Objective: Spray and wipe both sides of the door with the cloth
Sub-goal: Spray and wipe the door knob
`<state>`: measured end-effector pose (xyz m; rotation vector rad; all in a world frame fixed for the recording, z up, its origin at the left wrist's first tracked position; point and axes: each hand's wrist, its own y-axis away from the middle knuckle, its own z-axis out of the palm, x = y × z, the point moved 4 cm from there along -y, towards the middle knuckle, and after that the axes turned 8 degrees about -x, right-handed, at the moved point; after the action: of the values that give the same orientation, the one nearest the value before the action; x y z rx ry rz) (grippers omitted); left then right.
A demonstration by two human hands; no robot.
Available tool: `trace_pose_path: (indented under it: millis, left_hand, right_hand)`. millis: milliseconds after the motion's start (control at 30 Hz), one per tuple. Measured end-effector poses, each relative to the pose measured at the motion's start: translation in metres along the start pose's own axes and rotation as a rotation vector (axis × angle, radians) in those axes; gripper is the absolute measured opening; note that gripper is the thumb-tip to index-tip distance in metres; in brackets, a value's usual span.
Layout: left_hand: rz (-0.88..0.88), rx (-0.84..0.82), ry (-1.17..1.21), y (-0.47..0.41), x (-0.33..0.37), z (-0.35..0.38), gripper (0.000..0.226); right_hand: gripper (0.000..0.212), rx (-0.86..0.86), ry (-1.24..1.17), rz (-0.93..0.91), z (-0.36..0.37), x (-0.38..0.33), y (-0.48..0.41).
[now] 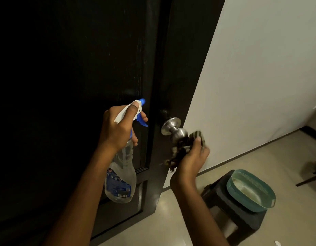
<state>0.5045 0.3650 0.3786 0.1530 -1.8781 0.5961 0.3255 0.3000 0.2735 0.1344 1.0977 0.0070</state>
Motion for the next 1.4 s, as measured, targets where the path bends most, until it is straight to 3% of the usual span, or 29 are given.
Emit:
trace_pose_path:
  millis: [100, 167, 200, 300, 400, 467, 567, 667, 767, 967, 1067, 1167, 1400]
  left_hand:
    - [0.001, 0.012, 0.008, -0.001, -0.001, 0.000, 0.043]
    - [0.004, 0.008, 0.019, -0.001, 0.000, 0.001, 0.045]
    - [-0.001, 0.006, 0.031, -0.001, 0.000, 0.001, 0.045]
    - [-0.023, 0.005, 0.057, -0.001, 0.001, 0.002, 0.047]
    - [-0.021, -0.004, 0.040, 0.000, 0.001, 0.003, 0.050]
    - [-0.021, -0.012, 0.008, 0.002, 0.001, 0.005, 0.051]
    - [-0.016, -0.011, -0.037, 0.006, 0.003, 0.010, 0.051]
    - [-0.028, 0.028, -0.091, 0.010, 0.002, 0.018, 0.049]
    - [-0.046, 0.128, -0.130, 0.014, 0.004, 0.027, 0.048]
    - [-0.061, 0.345, -0.133, 0.035, 0.019, 0.048, 0.045]
    - [-0.069, 0.435, -0.123, 0.052, 0.032, 0.059, 0.043]
    - [-0.103, 0.496, -0.156, 0.068, 0.042, 0.072, 0.043]
    - [-0.170, 0.585, -0.185, 0.109, 0.059, 0.090, 0.042]
  right_hand:
    - [0.040, -0.206, 0.679, -0.752, 0.011, -0.006, -0.017]
    - [0.051, -0.301, 1.086, -1.004, 0.014, 0.002, -0.039]
    - [0.050, -0.312, 1.120, -1.037, 0.016, 0.001, -0.048]
    - [0.032, -0.282, 0.774, -0.760, 0.023, -0.011, -0.055]
    - [0.016, -0.190, 0.239, -0.074, 0.017, -0.003, -0.074]
    - [0.023, -0.155, 0.067, 0.180, 0.009, 0.003, -0.081]
    - [0.041, -0.076, 0.087, 0.115, -0.001, -0.004, -0.090]
    - [0.023, -0.097, 0.081, 0.047, 0.000, -0.028, -0.100]
    - [0.007, -0.242, 0.131, 0.009, 0.013, -0.046, -0.119]
    - [0.022, -0.616, 0.262, 0.104, 0.045, -0.048, -0.134]
    - [0.037, -0.702, 0.246, 0.200, 0.048, -0.051, -0.138]
    - [0.028, -0.763, 0.299, 0.290, 0.048, -0.059, -0.142]
    - [0.025, -0.788, 0.338, 0.275, 0.033, -0.074, -0.132]
